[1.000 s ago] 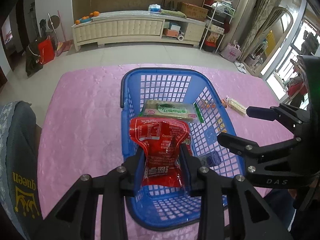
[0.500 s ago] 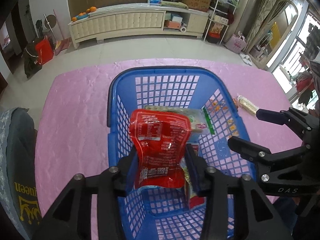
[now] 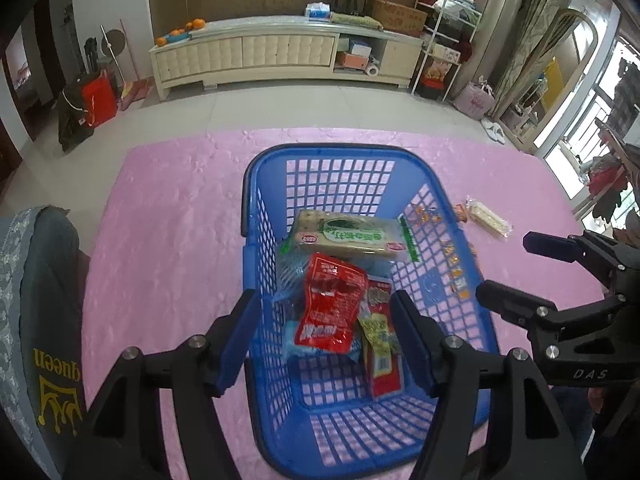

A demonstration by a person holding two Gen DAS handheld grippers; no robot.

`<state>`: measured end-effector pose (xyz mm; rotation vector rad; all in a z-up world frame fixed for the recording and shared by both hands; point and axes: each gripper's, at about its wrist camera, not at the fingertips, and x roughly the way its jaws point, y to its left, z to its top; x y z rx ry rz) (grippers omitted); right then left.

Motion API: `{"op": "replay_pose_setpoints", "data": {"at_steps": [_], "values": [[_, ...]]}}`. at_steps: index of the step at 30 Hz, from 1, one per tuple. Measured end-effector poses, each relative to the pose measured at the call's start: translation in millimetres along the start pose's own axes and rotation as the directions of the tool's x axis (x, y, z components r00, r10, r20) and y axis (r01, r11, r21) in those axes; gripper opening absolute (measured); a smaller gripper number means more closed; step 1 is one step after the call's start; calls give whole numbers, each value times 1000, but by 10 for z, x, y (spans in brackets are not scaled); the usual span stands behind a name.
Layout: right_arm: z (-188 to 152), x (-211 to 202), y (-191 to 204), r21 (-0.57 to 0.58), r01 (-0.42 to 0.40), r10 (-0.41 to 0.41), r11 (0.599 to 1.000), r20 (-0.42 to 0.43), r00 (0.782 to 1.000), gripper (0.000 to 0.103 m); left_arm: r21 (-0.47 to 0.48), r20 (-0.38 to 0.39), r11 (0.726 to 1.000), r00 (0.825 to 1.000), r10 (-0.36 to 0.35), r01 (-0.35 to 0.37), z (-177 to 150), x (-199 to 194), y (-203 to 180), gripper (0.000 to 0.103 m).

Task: Organize snacks
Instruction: 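Open both grippers to drop the red pouch and candy tube into the basket, then withdraw both grippers from the basket back over the remaining snacks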

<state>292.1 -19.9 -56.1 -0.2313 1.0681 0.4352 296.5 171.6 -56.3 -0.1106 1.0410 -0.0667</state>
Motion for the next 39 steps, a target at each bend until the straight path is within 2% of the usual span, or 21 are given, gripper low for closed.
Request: {"op": "replay_pose_setpoints", "data": {"at_steps": [8,10,16,26,33,39], "values": [[-166,-498,-117,19,10,-11,1000,56,998,88,52,53,998,998,19,-21,-134,-495,-314,65],[-218,-656,-187,27,20,-22,999,75,997,88,63,68,998,998,17,-22,-140,-590,-411,70],[-390,-973,-371,35,48,-52,998,107,993,88,115,109,993,994,16,-28,-178,-794,-822,75],[-750,-1246,-838,103,75,-88,992,124,988,88,179,121,984,992,-27,5,-239,-801,-1477,75],[-964,-1314,-1251,155,87,-108,984,134,985,88,220,85,975,995,-59,39,-262,-610,-1927,75],[-1121,-1236,-1582,202,92,-115,975,105,988,88,230,27,970,996,-90,82,-216,-320,-2225,75]]}}
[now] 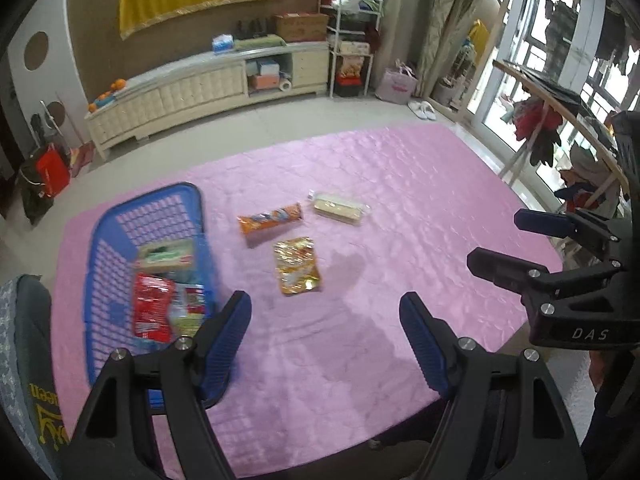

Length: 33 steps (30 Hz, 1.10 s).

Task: Organize snacks
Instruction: 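Withdraw both grippers from the basket back over the remaining snacks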

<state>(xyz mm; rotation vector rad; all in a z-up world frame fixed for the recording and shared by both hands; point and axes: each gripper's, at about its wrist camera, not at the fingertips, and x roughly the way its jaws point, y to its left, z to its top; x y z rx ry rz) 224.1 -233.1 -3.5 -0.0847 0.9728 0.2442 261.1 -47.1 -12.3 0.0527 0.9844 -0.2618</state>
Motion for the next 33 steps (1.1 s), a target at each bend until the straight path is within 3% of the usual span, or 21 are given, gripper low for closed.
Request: {"op": "replay_pose_setpoints", "data": {"at_steps": [5,11,14,18,22,33], "values": [[-78,147,-194,17,14,-14,1000,-14,1000,88,18,-33,1000,999,-12,13,13,267,-146,75],[-133,392,-376,51,-25,27,998,-35,999,88,55,-68,997,996,62,-58,36,573,-318,76],[-178,507,-478,71,-10,13,997,-34,999,88,29,-89,999,995,48,-46,32,734,-297,82],[-227,716,-604,72,5,0,997,-68,998,88,9,-134,997,988,72,-71,8,998,-263,103],[-261,926,-720,86,1,7,996,-97,995,88,17,-156,995,983,95,-93,-8,1235,-274,103],[-106,1571,-714,75,0,13,997,-175,985,88,-89,-224,993,973,57,-79,39,1824,63,103]]}}
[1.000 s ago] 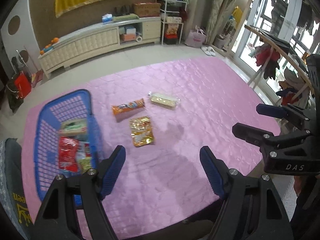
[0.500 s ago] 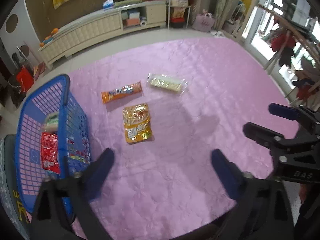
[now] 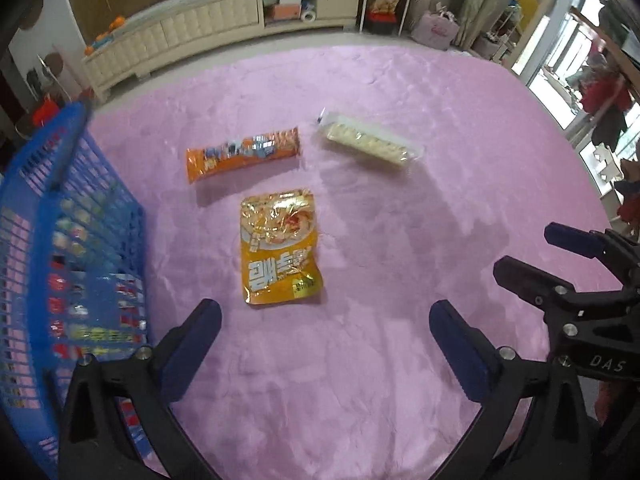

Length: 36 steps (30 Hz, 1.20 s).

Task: Organize snacks
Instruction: 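Withdraw both grippers from the basket back over the remaining snacks, then grasp the yellow chip bag with the left gripper while the right grasps the clear cracker pack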

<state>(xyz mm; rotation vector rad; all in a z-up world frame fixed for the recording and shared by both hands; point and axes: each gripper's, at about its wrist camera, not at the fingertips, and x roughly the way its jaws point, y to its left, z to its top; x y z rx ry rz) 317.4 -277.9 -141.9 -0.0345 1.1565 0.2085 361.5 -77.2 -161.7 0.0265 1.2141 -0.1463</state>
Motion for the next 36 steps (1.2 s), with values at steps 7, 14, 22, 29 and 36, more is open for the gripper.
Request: {"op": "replay_pose_setpoints", "data": {"at_steps": [7,14,22,29,36], "values": [[241,362,-1,-3,22,-22,1000,-29,999,88,-44,-36,999,999,0,-2,253,325,181,103],[360,584,-101,33,1,0,999,-16,1000,88,-77,-75,997,997,13,-19,382,614,371,103],[271,588,-138,19,3,-3,1000,1,1000,88,-58,-63,996,996,66,-70,341,722,338,103],[201,595,34,-36,43,-42,998,6,999,88,-69,-57,995,996,71,-75,305,609,156,74],[243,524,90,-50,14,-13,999,27,1000,88,-46,-75,998,996,48,-52,200,437,37,37]]}}
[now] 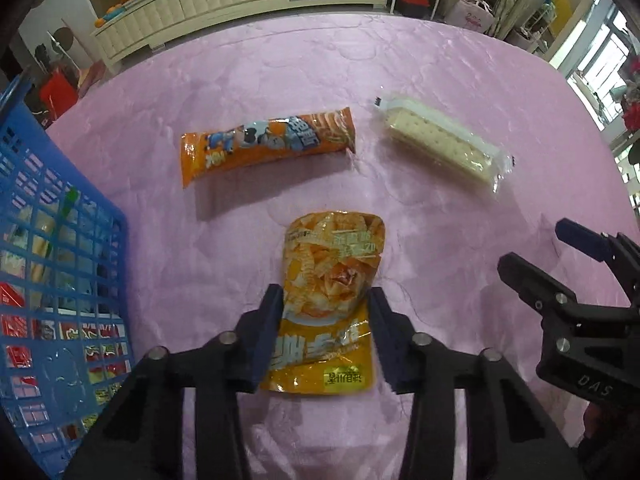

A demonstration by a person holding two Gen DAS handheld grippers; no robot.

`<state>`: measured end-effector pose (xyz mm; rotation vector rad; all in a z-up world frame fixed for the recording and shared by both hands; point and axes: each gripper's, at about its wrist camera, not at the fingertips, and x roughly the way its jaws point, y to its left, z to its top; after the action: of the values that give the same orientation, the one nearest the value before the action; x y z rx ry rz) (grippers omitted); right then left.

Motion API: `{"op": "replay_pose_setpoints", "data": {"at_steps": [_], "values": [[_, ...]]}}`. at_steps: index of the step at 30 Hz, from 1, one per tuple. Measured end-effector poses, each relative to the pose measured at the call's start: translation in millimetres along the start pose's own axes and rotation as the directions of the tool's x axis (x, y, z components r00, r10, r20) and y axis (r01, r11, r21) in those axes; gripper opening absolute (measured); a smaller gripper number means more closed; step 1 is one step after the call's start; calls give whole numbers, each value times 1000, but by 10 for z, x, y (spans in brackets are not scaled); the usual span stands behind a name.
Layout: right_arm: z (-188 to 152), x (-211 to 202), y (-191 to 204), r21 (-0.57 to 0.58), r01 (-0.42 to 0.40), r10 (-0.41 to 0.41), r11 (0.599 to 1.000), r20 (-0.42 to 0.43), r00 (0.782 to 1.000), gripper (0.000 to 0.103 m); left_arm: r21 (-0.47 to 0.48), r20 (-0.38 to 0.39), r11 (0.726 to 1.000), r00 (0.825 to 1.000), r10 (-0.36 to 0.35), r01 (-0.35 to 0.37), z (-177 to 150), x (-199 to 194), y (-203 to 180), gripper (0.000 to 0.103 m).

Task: Organize snacks
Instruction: 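Grasp the yellow chip bag with the left gripper while the right grasps the clear cracker pack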

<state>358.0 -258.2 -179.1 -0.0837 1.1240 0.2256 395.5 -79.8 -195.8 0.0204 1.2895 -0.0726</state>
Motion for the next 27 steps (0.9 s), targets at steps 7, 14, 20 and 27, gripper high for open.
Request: {"op": "replay_pose_setpoints", "data": {"at_steps": [7,14,20,27], "values": [[22,49,133,-41,-32,32,999,0,999,88,27,3,1000,1000,1,-2,-14,-24,-139,28],[185,-46,-10,-33,-89,90,995,27,996,88,12,13,999,999,-35,35,-23,-83,-110,26],[406,12,-40,-151,-89,92,985,13,996,88,17,89,1000,996,-17,16,96,-318,-24,26],[670,219,101,-277,-122,123,953,-14,992,88,-17,135,1000,991,15,-13,231,-301,38,26]]}}
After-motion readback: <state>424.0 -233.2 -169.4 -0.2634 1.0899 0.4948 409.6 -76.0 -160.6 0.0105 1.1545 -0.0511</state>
